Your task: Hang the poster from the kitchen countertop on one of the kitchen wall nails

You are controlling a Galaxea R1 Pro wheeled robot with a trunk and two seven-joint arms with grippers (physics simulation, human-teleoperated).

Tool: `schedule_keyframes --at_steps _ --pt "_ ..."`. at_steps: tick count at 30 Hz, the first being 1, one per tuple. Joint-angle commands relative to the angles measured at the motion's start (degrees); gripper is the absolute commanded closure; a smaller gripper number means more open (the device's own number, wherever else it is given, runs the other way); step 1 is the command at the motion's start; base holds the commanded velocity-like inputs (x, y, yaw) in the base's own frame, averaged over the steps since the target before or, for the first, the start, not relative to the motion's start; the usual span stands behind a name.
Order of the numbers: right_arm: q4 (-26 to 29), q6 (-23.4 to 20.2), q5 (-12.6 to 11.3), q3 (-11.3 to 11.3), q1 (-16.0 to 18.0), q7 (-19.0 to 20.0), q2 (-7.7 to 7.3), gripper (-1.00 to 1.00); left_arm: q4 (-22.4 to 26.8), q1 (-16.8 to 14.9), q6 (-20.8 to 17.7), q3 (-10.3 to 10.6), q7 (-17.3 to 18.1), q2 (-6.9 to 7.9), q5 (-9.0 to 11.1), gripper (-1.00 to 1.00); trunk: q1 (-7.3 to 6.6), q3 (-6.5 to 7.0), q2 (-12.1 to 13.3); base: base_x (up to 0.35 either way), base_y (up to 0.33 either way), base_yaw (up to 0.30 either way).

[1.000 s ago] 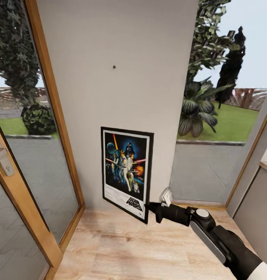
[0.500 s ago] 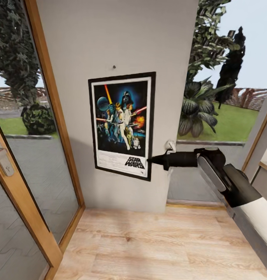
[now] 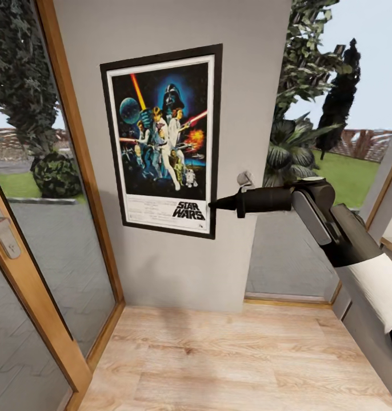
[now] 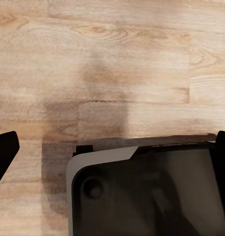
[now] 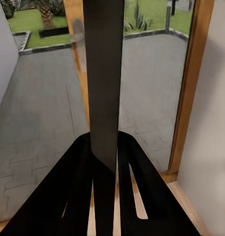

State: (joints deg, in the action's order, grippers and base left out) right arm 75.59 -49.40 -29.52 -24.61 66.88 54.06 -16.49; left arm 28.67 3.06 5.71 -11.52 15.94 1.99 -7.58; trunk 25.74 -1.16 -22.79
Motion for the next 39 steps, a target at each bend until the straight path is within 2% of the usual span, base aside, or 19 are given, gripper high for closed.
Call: schedule_keyframes --at_steps 1,27,31,39 --pt "0.0 -0.4 -0.4 -0.1 0.3 0.0 0.02 1.00 0.1 0.0 0.2 -0.4 0.4 -0.06 -0.6 -1.00 0.04 -0.12 -0.1 0.000 0.000 0.000" --pt "0.9 0.1 -0.4 0.1 0.7 1.2 -0.19 1.00 0.2 0.0 0.3 -0.4 0.4 -0.06 -0.6 -1.00 0.04 -0.12 -0.1 0.000 0.000 0.000" --pt "1.1 0.1 -0.4 2.6 0.6 1.3 -0.21 1.00 0.2 0.0 0.3 -0.4 0.4 -0.04 -0.6 -1.00 0.04 -0.12 -0.1 0.019 0.000 0.000" --pt "1.5 0.1 -0.4 3.0 0.6 1.3 -0.21 1.00 0.2 0.0 0.3 -0.4 0.4 -0.02 -0.6 -1.00 0.04 -0.12 -0.1 0.019 0.000 0.000"
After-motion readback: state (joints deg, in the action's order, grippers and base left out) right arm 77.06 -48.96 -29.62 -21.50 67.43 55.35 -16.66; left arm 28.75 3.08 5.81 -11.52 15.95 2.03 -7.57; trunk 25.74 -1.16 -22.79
